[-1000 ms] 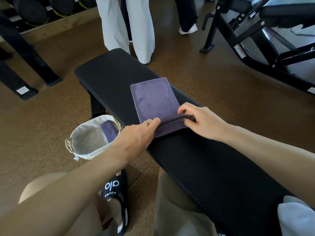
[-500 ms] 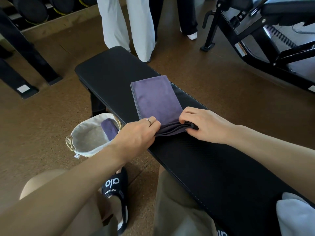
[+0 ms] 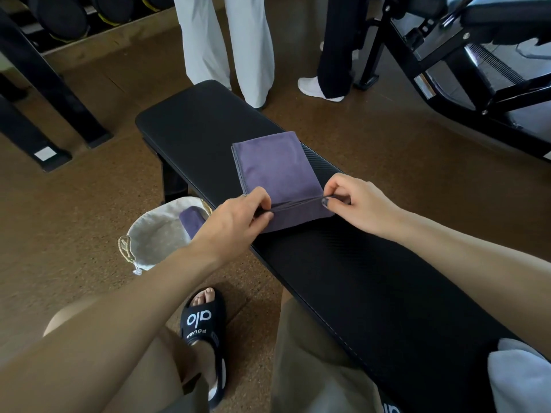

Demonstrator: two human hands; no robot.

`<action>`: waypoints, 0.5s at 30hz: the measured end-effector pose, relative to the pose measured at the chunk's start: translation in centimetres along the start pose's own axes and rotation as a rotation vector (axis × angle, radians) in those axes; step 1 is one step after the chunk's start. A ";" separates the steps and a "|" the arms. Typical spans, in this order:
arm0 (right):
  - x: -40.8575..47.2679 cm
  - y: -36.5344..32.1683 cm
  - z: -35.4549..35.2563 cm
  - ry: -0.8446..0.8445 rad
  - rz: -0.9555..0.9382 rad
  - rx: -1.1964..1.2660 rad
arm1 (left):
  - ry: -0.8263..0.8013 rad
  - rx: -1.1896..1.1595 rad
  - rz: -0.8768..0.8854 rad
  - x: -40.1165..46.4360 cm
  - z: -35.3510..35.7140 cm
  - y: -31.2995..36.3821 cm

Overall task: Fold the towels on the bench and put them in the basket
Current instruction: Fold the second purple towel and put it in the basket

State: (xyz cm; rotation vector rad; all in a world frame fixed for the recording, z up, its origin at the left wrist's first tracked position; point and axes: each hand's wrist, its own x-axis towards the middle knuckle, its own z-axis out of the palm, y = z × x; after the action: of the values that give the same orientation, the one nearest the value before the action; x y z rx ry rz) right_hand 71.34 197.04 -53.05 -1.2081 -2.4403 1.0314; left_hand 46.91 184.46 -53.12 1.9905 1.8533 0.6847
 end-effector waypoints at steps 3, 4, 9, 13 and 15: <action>1.0 -0.6 0.0 0.057 0.042 0.062 | 0.059 -0.058 -0.015 0.8 0.0 -0.2; 1.3 -0.7 0.1 0.090 0.053 0.081 | 0.071 -0.076 -0.022 0.9 0.0 -0.1; 2.6 -1.4 1.0 0.221 0.076 0.185 | 0.121 -0.161 -0.071 1.9 0.4 -0.3; 3.3 -1.9 2.4 0.329 0.039 0.061 | 0.140 -0.162 -0.137 2.6 0.8 -0.7; 3.5 -1.7 2.9 0.366 0.030 0.054 | 0.143 -0.159 -0.140 2.7 0.9 -0.8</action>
State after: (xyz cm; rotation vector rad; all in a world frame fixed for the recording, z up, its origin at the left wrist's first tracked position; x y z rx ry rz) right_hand 66.67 197.63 -54.33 -1.2891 -2.1076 0.7944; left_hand 46.86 187.30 -53.95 1.7349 1.9310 0.9219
